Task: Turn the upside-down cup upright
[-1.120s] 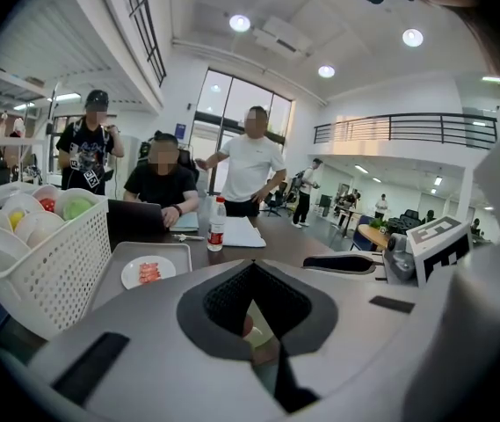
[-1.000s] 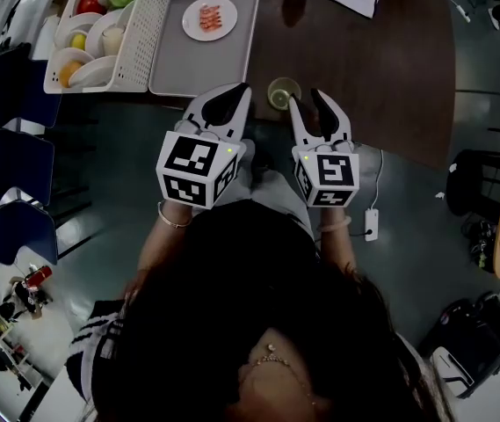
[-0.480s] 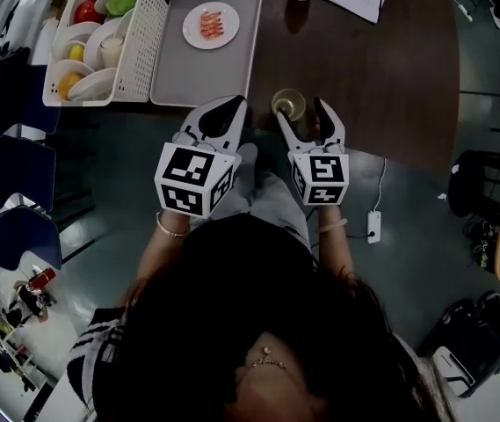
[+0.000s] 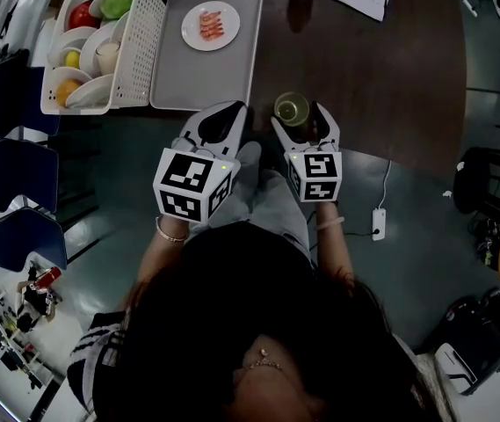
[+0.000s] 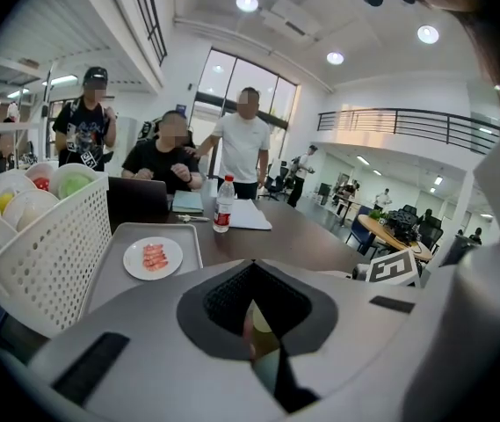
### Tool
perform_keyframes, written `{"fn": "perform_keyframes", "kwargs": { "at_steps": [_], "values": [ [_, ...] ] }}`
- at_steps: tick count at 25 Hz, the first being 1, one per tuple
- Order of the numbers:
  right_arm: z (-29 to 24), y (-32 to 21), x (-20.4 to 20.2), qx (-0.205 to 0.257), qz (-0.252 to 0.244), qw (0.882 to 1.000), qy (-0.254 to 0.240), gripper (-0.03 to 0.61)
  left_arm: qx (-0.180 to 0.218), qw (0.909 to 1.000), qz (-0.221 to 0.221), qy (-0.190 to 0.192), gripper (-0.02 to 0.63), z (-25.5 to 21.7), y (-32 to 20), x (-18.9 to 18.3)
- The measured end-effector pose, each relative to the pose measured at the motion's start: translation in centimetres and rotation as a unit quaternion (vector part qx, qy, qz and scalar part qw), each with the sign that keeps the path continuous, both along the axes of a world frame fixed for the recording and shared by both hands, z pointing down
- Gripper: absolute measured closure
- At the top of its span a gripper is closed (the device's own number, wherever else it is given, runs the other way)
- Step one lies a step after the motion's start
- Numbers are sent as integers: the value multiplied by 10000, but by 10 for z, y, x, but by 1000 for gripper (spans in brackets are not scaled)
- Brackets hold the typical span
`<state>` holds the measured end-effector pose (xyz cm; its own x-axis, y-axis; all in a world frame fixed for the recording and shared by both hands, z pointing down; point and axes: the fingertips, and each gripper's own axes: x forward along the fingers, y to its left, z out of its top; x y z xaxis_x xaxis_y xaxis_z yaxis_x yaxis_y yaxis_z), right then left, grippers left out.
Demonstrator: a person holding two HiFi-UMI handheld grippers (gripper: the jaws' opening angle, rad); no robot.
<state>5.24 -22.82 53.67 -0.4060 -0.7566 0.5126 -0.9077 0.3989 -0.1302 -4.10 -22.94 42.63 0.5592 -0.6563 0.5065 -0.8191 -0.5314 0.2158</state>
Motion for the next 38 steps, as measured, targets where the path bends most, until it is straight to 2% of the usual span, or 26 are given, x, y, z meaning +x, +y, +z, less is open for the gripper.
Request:
{"fn": "perform_keyframes", "kwargs": {
  "at_steps": [7, 19, 25, 38],
  "values": [
    [23, 1, -1, -322, -29, 9994, 96, 196, -134, 9999, 18, -66, 611, 8, 0, 0],
    [39, -7, 2, -427, 162, 9989, 72, 196, -284, 9995, -27, -165, 611, 20, 0, -4],
    [40, -8, 2, -473, 108, 9987, 175, 198, -280, 9995, -42, -166, 611, 20, 0, -4],
    [7, -10, 9, -201, 176, 9996, 95, 198, -75, 10000, 25, -50, 611, 6, -2, -3]
  ]
}}
